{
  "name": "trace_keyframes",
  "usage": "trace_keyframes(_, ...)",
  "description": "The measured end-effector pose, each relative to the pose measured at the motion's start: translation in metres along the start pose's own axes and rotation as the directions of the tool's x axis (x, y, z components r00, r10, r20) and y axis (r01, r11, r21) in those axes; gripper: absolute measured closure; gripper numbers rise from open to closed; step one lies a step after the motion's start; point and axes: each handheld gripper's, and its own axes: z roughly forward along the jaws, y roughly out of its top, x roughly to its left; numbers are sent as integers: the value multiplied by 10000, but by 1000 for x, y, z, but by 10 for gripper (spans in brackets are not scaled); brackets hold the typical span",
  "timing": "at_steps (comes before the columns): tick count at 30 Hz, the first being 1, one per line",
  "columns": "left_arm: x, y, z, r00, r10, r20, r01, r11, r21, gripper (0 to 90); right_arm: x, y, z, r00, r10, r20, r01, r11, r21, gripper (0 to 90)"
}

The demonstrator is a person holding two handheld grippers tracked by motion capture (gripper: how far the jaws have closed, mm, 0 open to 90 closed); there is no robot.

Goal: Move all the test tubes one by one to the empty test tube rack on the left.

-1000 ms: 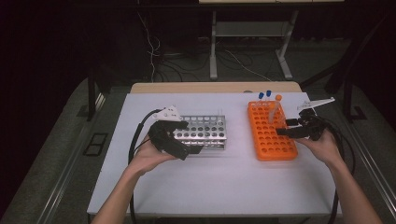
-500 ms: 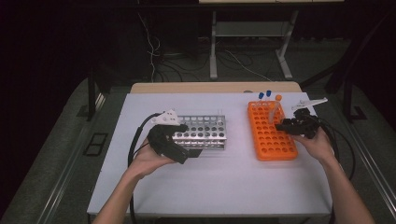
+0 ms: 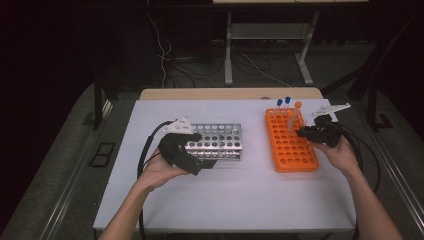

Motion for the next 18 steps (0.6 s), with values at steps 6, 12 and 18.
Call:
trace_keyframes(6,0,0,0,10000,-18,8,18,10000,11,0,7,12,-16,9995,-215,223,216,9997,-70,750)
trace_keyframes(12,1,0,-1,10000,-15,-25,16,10000,80,0,16,19,-34,9994,-327,135,329,9994,-146,750)
trace_keyframes(18,2,1,-1,10000,51,-2,-51,9999,125,0,35,25,-54,9976,-545,-434,535,9983,-252,750)
